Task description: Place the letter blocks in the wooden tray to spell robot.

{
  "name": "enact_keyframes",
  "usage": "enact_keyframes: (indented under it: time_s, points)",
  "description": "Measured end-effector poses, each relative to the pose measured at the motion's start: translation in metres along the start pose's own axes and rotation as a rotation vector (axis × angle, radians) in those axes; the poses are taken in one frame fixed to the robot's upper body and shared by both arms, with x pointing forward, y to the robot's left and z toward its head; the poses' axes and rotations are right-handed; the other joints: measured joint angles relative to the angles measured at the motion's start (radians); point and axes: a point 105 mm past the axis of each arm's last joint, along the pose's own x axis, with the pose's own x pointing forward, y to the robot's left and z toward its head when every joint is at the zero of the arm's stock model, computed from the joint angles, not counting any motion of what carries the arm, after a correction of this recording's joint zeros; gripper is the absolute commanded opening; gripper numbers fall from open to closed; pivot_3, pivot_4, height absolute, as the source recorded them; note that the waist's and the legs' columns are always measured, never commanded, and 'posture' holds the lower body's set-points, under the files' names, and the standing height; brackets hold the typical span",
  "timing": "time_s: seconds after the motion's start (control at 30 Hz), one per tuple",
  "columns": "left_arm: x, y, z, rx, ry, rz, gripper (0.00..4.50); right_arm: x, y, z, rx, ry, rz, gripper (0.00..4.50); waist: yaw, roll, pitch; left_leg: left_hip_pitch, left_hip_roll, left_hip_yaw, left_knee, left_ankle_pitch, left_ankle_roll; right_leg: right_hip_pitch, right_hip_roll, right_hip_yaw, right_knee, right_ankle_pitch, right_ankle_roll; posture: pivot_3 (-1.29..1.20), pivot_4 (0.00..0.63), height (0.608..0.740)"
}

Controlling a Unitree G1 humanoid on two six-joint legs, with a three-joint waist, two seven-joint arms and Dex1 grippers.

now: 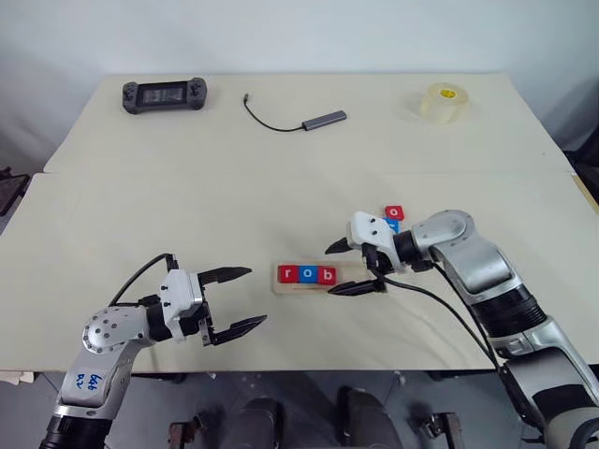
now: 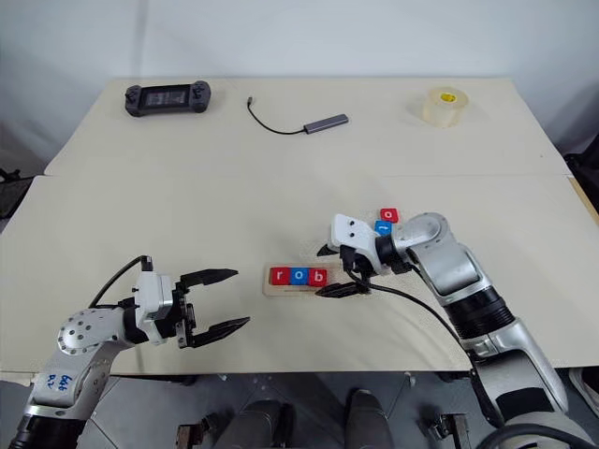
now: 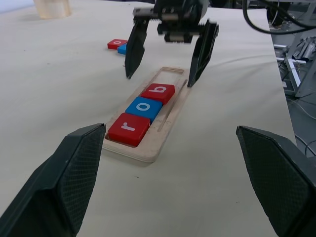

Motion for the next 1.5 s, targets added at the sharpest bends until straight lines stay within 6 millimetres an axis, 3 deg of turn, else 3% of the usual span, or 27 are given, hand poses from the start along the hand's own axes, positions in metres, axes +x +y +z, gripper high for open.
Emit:
enact_keyframes:
  time_s: [0.13,0.43,0.93,1.1,1.2,1.37,1.5]
  points:
    - [0.000,0.000,0.001,0.002,-0.001,0.000,4.50,-0.008,0.001,-0.011,0.044,0.024,-0.026,3.18,0.000,0.000,0.000,0.000,0.000,0.000,0.000,0.000,0.000,0.000,0.000,0.000,0.000,0.000,0.000,0.00,0.150,0.740]
    - [0.002,0.004,0.005,0.021,-0.010,-0.003,4.50,-0.001,0.018,-0.022,0.100,0.037,-0.007,0.02,-0.001,0.000,0.000,0.000,0.000,0.000,0.000,0.000,0.000,0.000,0.000,0.000,0.000,0.000,0.000,0.00,0.150,0.740]
    - [0.003,0.004,0.004,0.012,-0.006,-0.001,4.50,0.013,0.013,-0.019,0.133,0.025,-0.053,0.02,0.000,0.000,0.000,0.000,0.000,0.000,0.000,0.000,0.000,0.000,0.000,0.000,0.000,0.000,0.000,0.00,0.150,0.740]
    - [0.003,0.004,0.004,0.013,-0.007,0.001,4.50,-0.007,0.022,-0.013,0.126,-0.037,-0.047,0.02,0.004,0.000,0.000,0.000,0.000,0.000,0.000,0.000,0.000,0.000,0.000,0.000,0.000,0.000,0.000,0.00,0.150,0.740]
    - [0.003,0.004,0.004,0.013,-0.007,-0.002,4.50,-0.026,0.021,-0.017,0.156,-0.091,-0.136,0.61,0.004,0.000,0.000,0.000,0.000,0.000,0.000,0.000,0.000,0.001,0.000,0.000,-0.001,0.000,0.000,0.00,0.150,0.740]
    - [0.001,0.007,0.002,0.009,-0.003,0.006,4.50,-0.070,0.028,-0.051,0.188,-0.167,-0.428,2.33,0.021,0.000,0.000,0.000,0.000,0.001,-0.001,0.000,0.000,0.001,0.000,0.000,-0.001,0.000,0.000,0.00,0.150,0.740]
    - [-0.004,0.017,-0.005,-0.014,0.011,0.044,4.50,-0.102,0.046,-0.072,0.202,-0.217,-0.629,3.66,0.024,0.000,0.000,0.002,0.000,0.001,-0.001,0.000,0.000,0.001,0.001,0.001,0.000,0.000,0.000,0.00,0.150,0.740]
